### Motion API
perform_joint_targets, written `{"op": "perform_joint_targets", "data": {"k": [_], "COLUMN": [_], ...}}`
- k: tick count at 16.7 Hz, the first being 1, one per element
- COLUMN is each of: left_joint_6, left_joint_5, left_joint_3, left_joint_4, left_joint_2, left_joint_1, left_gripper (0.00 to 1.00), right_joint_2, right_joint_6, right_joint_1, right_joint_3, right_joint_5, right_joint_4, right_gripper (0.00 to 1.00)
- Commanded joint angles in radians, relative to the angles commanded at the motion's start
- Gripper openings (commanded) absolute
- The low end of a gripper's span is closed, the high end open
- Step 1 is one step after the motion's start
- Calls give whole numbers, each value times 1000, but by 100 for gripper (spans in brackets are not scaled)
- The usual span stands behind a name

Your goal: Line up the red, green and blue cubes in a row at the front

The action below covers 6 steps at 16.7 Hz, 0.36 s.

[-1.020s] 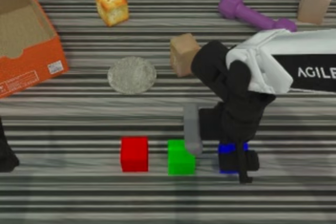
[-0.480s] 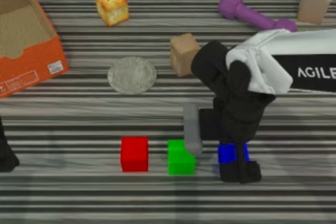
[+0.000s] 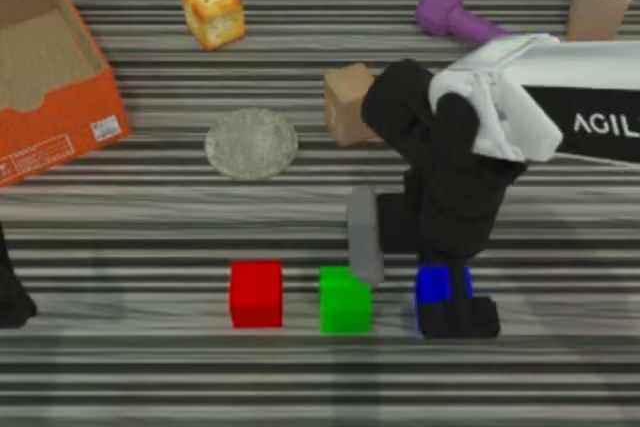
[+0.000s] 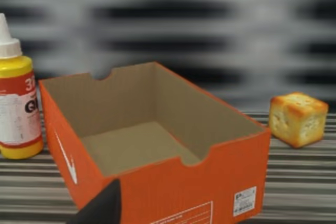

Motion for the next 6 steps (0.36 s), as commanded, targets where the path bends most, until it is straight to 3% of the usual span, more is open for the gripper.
{"op": "perform_joint_targets", "data": {"k": [6], "left_joint_6": [0], "left_joint_5": [0], "left_joint_3": [0], "left_joint_4": [0], "left_joint_2": [0], "left_joint_1": [0], "left_gripper": [100], "right_joint_2": [-65], "right_joint_6": [2], "right_joint_1": [0], "right_joint_3": [112], "right_joint_5": [0], "right_joint_4": [-182], "right_gripper": [100]}}
